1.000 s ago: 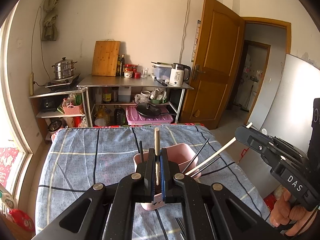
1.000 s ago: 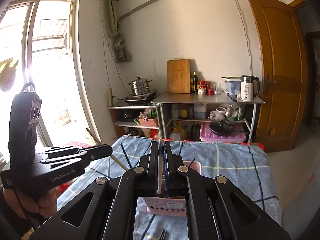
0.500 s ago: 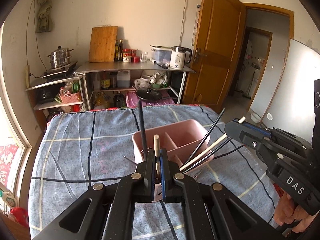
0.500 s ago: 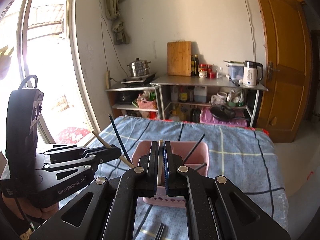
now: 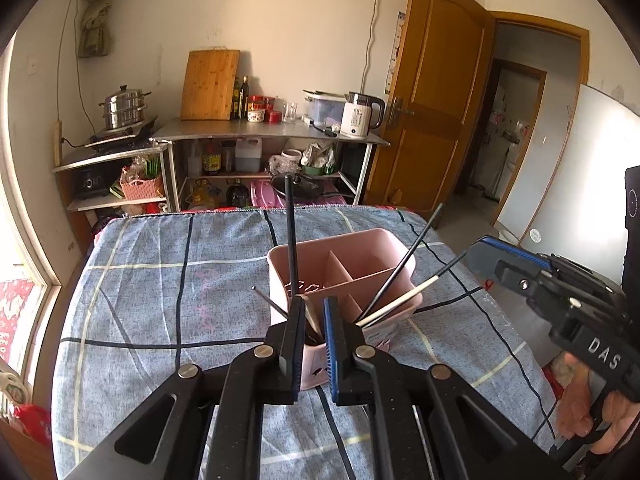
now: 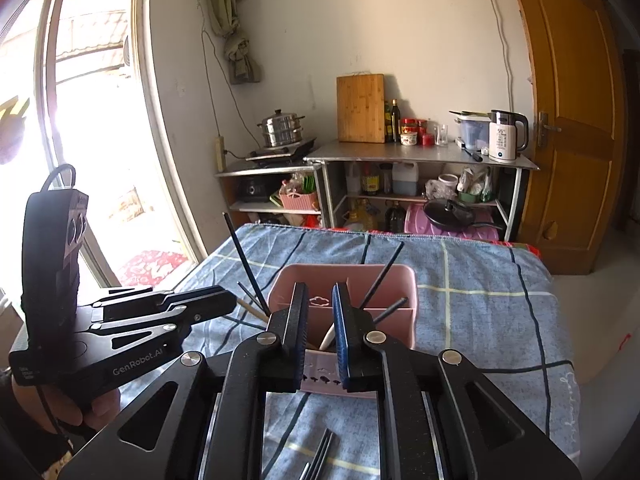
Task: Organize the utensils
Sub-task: 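Carry both wooden chopsticks over the pink basket and open both tools to drop them in, then move both open tools back to the remaining chopsticks on the cloth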
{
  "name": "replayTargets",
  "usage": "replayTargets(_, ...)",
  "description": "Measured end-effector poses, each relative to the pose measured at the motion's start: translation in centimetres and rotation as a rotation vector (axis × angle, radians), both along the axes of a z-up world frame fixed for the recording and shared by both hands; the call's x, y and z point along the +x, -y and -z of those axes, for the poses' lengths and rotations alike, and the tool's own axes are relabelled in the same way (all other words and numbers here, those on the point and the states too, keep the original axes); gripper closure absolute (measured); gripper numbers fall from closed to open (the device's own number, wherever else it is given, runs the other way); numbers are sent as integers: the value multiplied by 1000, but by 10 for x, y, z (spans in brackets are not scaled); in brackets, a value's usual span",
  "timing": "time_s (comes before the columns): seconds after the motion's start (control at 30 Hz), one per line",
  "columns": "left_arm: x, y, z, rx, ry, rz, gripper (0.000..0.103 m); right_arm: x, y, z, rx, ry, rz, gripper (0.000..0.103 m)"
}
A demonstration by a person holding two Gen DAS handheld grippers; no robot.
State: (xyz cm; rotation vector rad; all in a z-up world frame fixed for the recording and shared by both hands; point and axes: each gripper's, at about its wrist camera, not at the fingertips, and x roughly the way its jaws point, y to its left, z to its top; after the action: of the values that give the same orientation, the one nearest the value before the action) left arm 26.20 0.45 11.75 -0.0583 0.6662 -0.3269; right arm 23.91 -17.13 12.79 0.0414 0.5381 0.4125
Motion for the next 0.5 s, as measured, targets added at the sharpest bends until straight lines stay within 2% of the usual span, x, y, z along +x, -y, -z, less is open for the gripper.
replayTargets(0.27, -41, -6, -3, -19, 41, -13, 93, -31, 14, 2, 26, 12, 19, 87)
replayTargets(0.5, -78, -8, 16, -23, 27, -17, 93, -58, 28, 22, 38, -43, 34, 86)
